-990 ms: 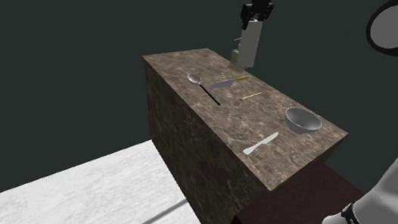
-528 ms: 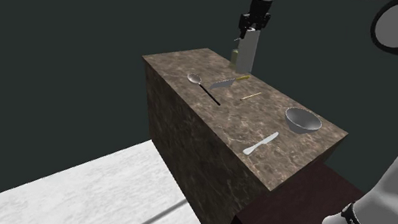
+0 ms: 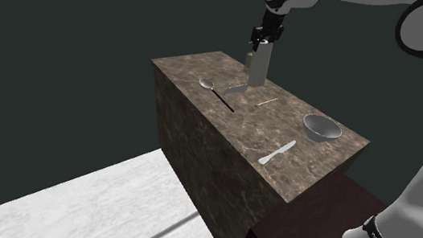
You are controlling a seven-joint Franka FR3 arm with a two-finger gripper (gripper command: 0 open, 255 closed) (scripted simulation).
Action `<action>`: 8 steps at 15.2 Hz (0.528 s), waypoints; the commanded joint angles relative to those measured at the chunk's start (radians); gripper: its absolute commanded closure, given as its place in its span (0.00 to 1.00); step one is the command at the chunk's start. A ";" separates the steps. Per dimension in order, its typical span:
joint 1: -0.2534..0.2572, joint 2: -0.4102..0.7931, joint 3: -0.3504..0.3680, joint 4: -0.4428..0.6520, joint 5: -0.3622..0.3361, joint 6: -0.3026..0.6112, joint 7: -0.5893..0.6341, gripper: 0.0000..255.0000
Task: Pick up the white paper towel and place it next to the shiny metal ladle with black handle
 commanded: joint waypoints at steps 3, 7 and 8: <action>0.004 0.002 0.003 -0.050 0.003 0.052 -0.001 1.00; 0.005 0.011 0.006 -0.093 0.009 0.102 -0.004 1.00; 0.005 0.014 0.008 -0.103 0.012 0.115 -0.005 1.00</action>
